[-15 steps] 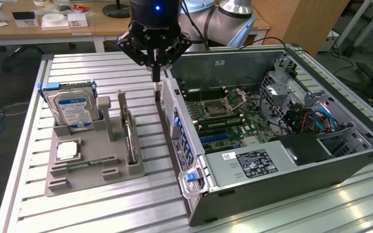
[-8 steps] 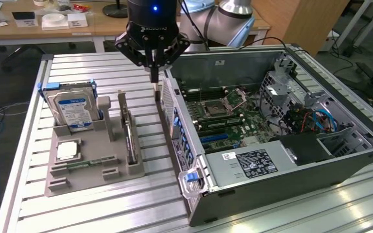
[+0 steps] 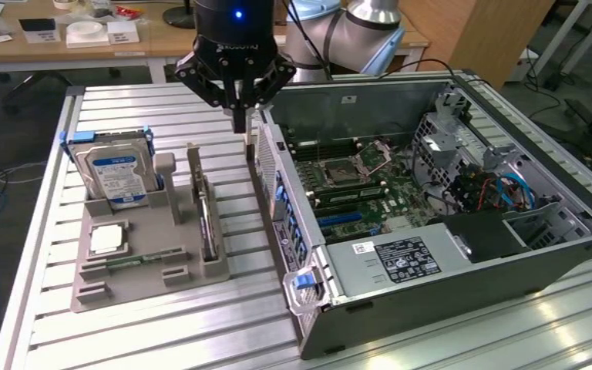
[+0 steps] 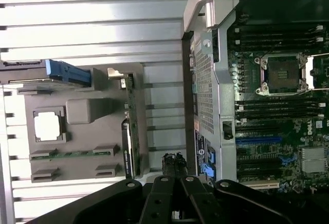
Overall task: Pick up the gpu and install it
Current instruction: 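Reach for the gpu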
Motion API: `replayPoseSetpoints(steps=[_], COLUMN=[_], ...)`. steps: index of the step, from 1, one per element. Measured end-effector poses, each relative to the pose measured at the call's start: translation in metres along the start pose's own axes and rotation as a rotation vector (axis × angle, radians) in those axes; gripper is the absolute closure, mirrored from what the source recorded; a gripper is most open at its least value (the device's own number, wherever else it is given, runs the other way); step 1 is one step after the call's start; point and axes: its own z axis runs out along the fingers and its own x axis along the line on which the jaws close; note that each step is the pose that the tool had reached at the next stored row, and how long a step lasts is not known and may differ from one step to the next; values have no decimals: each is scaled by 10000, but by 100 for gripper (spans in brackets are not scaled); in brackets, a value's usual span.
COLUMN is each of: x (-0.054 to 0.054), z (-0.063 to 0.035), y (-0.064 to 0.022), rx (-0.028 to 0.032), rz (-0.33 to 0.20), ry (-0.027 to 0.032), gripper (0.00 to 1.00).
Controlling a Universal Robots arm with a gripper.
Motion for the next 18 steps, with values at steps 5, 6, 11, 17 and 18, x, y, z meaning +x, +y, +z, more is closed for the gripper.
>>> replayPoseSetpoints(steps=[5,6,11,17,18], x=[55,66,118,181,191], z=[-2,-2,-5,-7,-7], y=[-17,-20,-38,-59,-63], rx=[0,0,1,0,0], rz=[0,1,0,0,1], ry=[0,0,0,0,0], gripper=[89,89,89,89,89])
